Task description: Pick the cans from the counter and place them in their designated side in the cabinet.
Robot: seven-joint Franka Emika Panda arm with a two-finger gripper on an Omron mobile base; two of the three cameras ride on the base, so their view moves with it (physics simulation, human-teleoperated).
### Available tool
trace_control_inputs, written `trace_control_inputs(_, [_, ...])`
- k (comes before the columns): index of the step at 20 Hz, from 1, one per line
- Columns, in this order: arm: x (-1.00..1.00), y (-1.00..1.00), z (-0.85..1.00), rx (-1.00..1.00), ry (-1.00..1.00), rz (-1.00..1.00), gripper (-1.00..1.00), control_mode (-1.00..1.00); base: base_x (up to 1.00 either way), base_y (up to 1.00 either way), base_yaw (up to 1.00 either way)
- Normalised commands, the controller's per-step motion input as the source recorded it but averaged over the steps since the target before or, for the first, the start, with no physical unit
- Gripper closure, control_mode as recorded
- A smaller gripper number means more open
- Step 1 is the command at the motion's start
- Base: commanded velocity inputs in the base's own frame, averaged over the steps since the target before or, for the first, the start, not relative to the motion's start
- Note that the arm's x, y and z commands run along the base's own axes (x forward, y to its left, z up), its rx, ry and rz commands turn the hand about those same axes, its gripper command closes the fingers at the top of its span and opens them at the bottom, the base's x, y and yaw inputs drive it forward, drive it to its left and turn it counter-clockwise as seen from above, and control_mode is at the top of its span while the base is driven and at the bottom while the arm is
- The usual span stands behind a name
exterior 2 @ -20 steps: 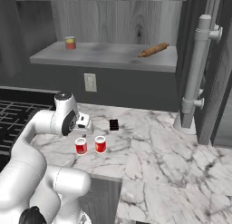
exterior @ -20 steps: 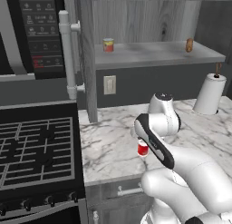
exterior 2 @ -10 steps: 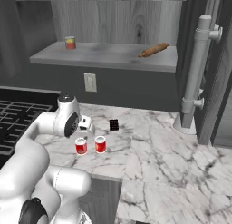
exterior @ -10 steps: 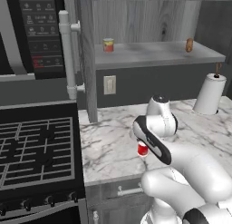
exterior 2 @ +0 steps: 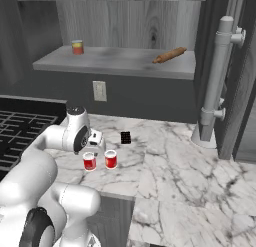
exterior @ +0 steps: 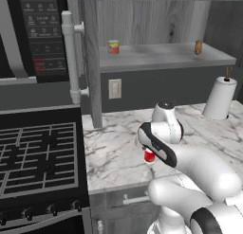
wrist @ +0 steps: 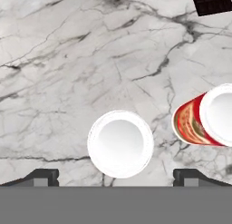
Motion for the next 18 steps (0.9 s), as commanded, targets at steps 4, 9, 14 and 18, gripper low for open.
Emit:
trace_control_inputs(4, [0.03,0.00,-0.18,0.00,0.03,0.00,-1.00,-1.00,0.00,0.00,0.00])
trace_control_inputs(9, [0.04,0.00,-0.18,0.00,0.04,0.00,-1.00,-1.00,0.00,0.00,0.00])
trace_control_inputs(14, [0.04,0.00,-0.17,0.00,0.03,0.00,-1.00,-1.00,0.00,0.00,0.00])
trace_control_inputs(18, [0.02,0.00,-0.14,0.00,0.01,0.00,-1.00,-1.00,0.00,0.00,0.00])
